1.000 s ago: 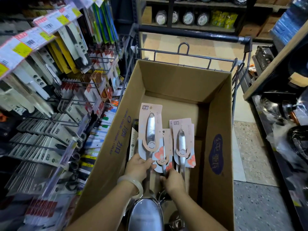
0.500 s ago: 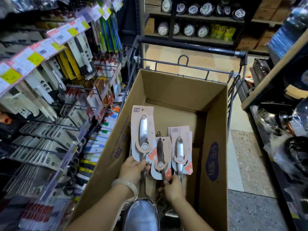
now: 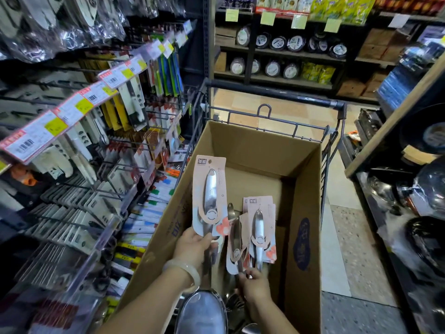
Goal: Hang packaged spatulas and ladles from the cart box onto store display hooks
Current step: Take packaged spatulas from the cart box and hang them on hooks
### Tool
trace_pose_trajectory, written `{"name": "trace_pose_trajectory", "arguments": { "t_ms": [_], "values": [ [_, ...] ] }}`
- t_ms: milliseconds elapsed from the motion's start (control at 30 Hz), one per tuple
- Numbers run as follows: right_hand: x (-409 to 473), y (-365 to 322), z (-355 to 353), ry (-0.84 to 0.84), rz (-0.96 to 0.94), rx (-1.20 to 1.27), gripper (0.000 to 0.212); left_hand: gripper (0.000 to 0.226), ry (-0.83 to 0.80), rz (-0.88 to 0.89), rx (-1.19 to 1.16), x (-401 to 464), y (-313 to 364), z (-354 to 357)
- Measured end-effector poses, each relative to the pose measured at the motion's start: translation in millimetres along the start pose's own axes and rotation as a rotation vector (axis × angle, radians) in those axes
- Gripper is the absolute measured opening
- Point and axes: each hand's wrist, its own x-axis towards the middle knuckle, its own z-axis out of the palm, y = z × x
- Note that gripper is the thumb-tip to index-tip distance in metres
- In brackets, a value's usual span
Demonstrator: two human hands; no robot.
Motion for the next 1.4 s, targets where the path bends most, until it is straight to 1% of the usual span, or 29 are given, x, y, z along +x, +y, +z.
{"name": "trace_pose_trajectory", "arguments": {
  "t_ms": [100,267,333,467,567,667,767,967,1100,1233,1400],
  "values": [
    [-11,-8,-4,-0.087,-0.058,-0.044,0.014,0.016,0.003,0.003,-0.022,-1,2,-3],
    [-24,-18,-18,-0.194,-0.108,-0.055,0.024,0.017,0.013,0.038,-0.016,-1,6,-10],
    [-26,-21,-24,-0.192,-0.12,0.001,0.026,0.016,0.019,0.048,-0.003,-1,8,-11],
    [-26,-26,-33,-0.181,-0.131,0.08,0.02,0.016,0.017,0.066,0.015,-2,13,-11],
    [-31,-37,-40,-0.216,-0.163,0.119,0.022,0.018,0.014,0.073,-0.016,-5,17,-8],
    [-35,-51,-41,-0.229,-0.241,0.129,0.019,0.019,-0.001,0.095,-0.044,-9,21,-3],
    [-36,-66,-39,-0.236,-0.303,0.147,0.015,0.015,-0.019,0.107,-0.053,-15,28,3],
    [-42,-101,-39,-0.219,-0.433,0.178,0.019,0.01,-0.034,0.156,0.0,-26,47,10],
    [-50,-120,-34,-0.242,-0.516,0.2,0.018,0.013,-0.031,0.168,-0.062,-33,56,14],
    [-54,-134,-24,-0.319,-0.522,0.279,0.02,0.016,-0.035,0.195,-0.179,-39,67,12],
    [-66,-148,1,-0.45,-0.558,0.283,0.019,0.013,0.012,0.274,-0.266,-57,85,-11]
  ]
}}
